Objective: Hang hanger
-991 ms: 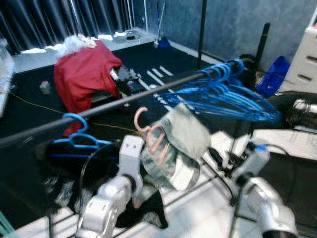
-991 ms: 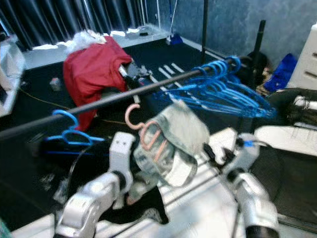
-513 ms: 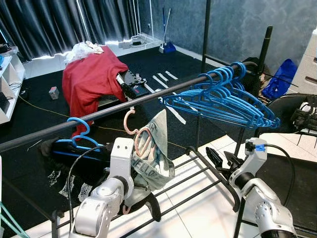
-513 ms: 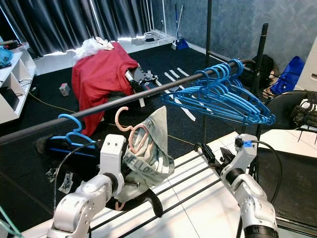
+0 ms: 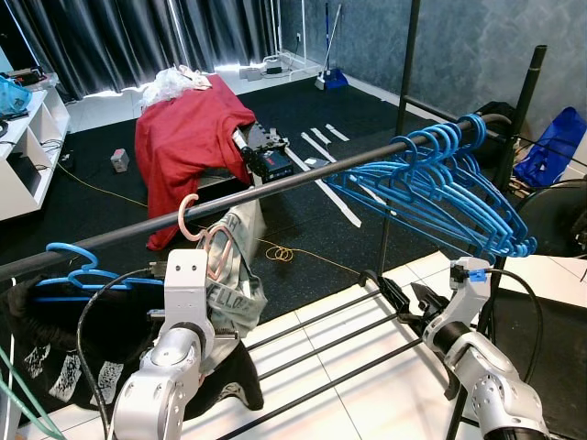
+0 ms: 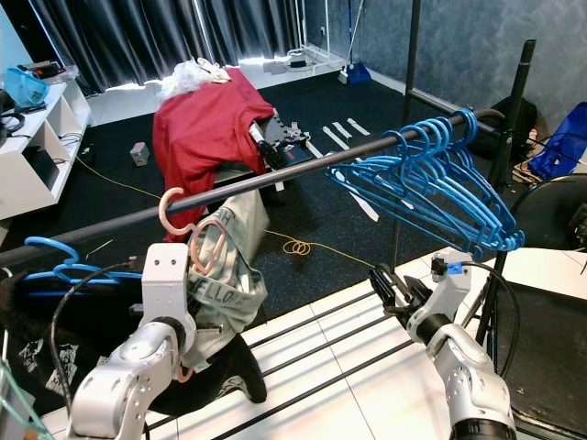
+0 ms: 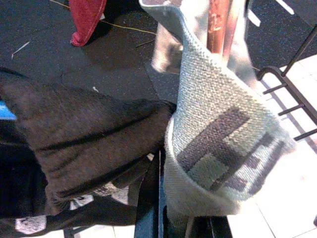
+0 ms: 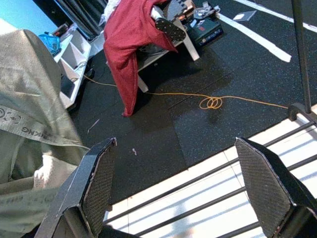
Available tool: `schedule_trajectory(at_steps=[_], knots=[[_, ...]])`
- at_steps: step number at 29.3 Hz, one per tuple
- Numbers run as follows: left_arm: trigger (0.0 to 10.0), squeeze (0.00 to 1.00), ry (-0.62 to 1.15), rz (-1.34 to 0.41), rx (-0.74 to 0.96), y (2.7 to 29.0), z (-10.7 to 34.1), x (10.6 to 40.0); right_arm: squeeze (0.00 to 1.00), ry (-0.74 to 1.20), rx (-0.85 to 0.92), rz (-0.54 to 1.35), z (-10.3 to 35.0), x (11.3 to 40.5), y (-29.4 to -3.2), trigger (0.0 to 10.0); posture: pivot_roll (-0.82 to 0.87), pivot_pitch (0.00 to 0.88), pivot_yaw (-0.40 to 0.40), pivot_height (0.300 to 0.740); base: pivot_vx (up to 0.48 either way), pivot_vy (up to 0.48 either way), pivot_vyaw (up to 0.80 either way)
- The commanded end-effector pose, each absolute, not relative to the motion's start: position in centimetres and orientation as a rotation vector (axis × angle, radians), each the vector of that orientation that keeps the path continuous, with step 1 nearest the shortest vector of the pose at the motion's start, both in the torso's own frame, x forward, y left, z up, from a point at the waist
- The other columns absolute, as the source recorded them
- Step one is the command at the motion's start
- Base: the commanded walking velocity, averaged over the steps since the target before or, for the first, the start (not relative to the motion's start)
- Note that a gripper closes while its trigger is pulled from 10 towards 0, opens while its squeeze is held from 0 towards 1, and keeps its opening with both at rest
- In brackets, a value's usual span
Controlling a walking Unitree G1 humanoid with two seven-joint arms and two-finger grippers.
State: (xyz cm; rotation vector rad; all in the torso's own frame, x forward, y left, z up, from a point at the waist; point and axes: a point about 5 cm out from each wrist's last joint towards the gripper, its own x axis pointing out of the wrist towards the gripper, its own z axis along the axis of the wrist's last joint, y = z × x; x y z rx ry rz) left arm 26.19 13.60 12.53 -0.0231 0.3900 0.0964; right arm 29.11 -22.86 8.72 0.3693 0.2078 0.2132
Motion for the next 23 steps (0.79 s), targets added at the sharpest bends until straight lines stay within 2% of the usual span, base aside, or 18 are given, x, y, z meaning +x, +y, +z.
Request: schedule_trajectory(at_steps=[1,4,6,14,15,17,18,20,23], knots=[[10.0,0.00,0.373,0.113,-0.041,13.3,13.2,26.4,0.00,0.219,0.378,0.214,8.6,29.2,-22.7,10.0,-0.14,0.000,0.063,0.731,0.000,0.000,0.00],[10.0,0.00,0.414,0.074,-0.031,12.4,13.0,26.7,0.00,0.222,0.378,0.210,8.6,29.3,-22.8,10.0,-0.14,0.000,0.062,0.731,0.000,0.000,0.00],[10.0,0.00,0.510,0.052,0.006,11.1,12.0,26.9,0.00,0.222,0.380,0.205,8.6,29.3,-22.8,10.0,-0.14,0.000,0.063,0.731,0.000,0.000,0.00],[10.0,0.00,0.575,0.003,0.068,9.3,11.1,27.5,0.00,0.221,0.383,0.197,8.6,29.3,-22.7,10.0,-0.15,0.000,0.070,0.731,0.000,0.000,0.00],[10.0,0.89,0.575,-0.029,0.094,9.0,10.9,27.2,0.00,0.221,0.384,0.195,8.6,29.3,-22.7,10.0,-0.15,0.000,0.071,0.731,0.000,0.000,0.00],[10.0,0.89,0.573,-0.049,0.110,8.8,10.8,27.1,0.00,0.221,0.384,0.194,8.6,29.3,-22.8,10.0,-0.15,0.000,0.072,0.731,0.000,0.000,0.00],[10.0,1.00,0.575,-0.124,0.120,8.1,10.7,26.8,0.00,0.222,0.385,0.193,8.6,29.2,-22.8,10.0,-0.15,0.000,0.070,0.731,0.000,0.000,0.00],[10.0,1.00,0.569,-0.334,0.128,6.7,11.4,25.8,0.00,0.226,0.388,0.192,8.5,29.2,-22.8,10.0,-0.15,0.000,0.069,0.731,0.000,0.000,0.00],[10.0,1.00,0.538,-0.375,0.144,6.9,12.2,25.9,0.00,0.228,0.388,0.193,8.5,29.2,-22.8,10.0,-0.15,0.000,0.066,0.731,0.000,0.000,0.00]])
